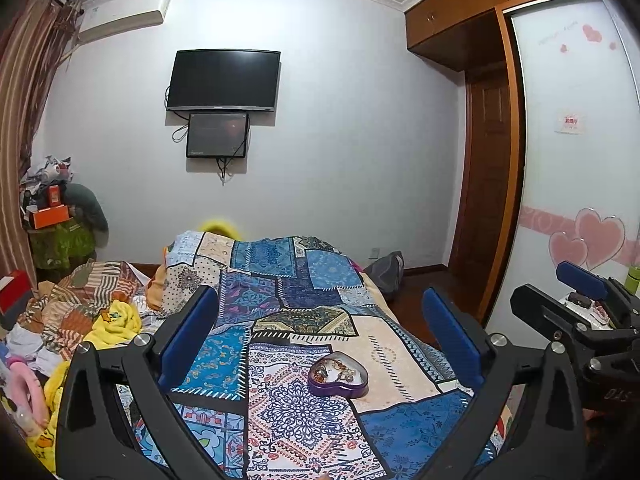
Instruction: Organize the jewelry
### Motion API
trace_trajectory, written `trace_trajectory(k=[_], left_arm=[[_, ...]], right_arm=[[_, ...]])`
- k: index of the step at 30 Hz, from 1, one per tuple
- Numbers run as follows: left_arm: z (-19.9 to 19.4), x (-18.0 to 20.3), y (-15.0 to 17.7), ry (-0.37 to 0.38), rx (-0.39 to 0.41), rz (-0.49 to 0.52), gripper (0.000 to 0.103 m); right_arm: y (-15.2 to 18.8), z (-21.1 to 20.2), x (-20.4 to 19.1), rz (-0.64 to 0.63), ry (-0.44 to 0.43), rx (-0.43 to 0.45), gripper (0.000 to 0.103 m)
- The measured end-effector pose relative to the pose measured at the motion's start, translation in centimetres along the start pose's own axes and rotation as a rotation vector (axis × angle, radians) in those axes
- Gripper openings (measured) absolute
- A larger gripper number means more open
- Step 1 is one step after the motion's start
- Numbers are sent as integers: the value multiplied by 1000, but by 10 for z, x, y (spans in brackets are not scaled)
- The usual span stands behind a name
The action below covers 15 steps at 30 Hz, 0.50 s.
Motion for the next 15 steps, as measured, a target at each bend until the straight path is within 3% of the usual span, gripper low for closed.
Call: trace_trajectory(k=[15], left_arm=[[0, -1, 1, 7, -9, -3, 102]], right_arm=[[1, 1, 0, 15, 0, -6, 102]])
Point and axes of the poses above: each gripper's, at about its wrist camera, not at the fingertips, and z roughly the way its jaws point, x to its right, y to its underside, the point moved 1 cm from there along z, roughly the way its jaws point, and after that the axes turned 14 degrees about -z, right-handed, at the moved point
